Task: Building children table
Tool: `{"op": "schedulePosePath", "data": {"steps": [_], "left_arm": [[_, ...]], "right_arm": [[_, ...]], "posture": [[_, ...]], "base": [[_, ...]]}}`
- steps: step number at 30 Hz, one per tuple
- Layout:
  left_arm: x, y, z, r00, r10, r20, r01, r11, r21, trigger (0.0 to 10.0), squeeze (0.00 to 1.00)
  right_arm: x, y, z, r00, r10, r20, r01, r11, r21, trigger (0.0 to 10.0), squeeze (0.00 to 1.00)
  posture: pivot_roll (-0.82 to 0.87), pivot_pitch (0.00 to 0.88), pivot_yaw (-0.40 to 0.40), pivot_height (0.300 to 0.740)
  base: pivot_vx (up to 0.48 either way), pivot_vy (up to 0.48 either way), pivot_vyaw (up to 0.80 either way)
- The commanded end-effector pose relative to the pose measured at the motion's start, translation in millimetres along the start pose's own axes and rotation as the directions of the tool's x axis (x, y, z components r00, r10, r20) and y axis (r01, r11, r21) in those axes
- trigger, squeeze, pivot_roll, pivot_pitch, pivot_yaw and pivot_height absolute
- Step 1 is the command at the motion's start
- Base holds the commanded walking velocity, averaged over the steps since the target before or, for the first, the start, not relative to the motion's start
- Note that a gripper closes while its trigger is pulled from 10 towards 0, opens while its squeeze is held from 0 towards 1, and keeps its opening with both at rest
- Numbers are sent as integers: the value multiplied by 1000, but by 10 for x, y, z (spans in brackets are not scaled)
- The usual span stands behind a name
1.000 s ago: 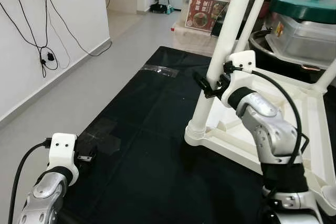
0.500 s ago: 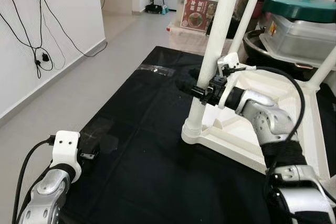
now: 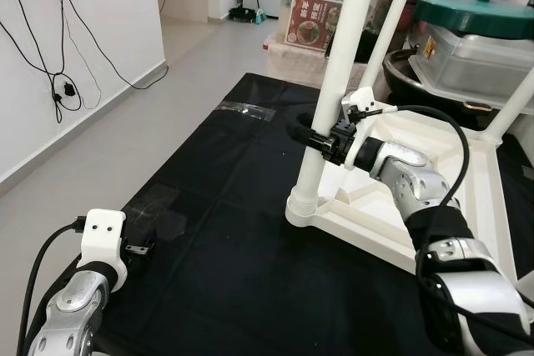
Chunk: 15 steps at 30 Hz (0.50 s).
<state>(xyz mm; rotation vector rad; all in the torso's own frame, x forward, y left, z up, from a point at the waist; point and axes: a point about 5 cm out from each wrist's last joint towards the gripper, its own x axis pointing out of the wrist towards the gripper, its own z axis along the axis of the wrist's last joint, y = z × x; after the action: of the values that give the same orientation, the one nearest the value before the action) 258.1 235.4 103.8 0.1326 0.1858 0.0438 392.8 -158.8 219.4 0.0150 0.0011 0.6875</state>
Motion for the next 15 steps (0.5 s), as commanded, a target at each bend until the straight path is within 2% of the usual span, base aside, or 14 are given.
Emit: {"op": "schedulePosePath", "data": {"steps": [1,2,4,6,7,8,9,10,12,15], "left_arm": [[-12,12,-39,1000,-4,-17,5,1000,15,10000,0],[-16,13,-41,1000,-5,-17,5,1000,16,10000,0],[-35,-5,-64,1000,-4,-23,4,1000,14,10000,0],[-35,-5,-64,1000,-4,-23,4,1000,14,10000,0],[-45,-12,-74,1000,-4,-26,4,1000,12,10000,0],[-58,-18,-84,1000,-3,-30,4,1000,11,10000,0],[-67,-20,-89,999,-2,-33,2,1000,10,10000,0],[-67,-20,-89,999,-2,-33,2,1000,10,10000,0],[-70,-11,-89,999,1,-35,-1,1000,11,10000,0],[-57,19,-79,999,10,-33,-9,1000,10,10000,0]], "right_arm": [[-101,-138,-254,981,-158,-113,158,987,-5,0,0],[-111,-196,-274,946,-304,-112,307,952,9,0,0],[-167,-185,-359,805,-582,-117,588,808,32,0,0],[-167,-185,-359,805,-582,-117,588,808,32,0,0],[-199,-131,-392,737,-666,-112,673,738,39,0,0],[-187,57,-437,689,-715,-115,724,685,81,0,0],[-174,241,-443,658,-745,-107,753,648,113,0,0],[-174,241,-443,658,-745,-107,753,648,113,0,0],[-168,447,-407,627,-773,-94,777,611,153,0,0],[-138,510,-359,619,-782,-74,782,604,154,0,0]], "posture": [[141,0,-113,740],[134,0,-112,740],[139,0,-113,740],[139,0,-113,740],[143,0,-108,740],[144,0,-102,740],[147,0,-102,740],[147,0,-102,740],[143,0,-96,740],[137,0,-95,740]], "base": [[0,0,0],[0,0,0],[0,0,0],[0,0,0],[0,0,0],[0,0,0],[0,0,0],[0,0,0],[0,0,0],[0,0,0]]}}
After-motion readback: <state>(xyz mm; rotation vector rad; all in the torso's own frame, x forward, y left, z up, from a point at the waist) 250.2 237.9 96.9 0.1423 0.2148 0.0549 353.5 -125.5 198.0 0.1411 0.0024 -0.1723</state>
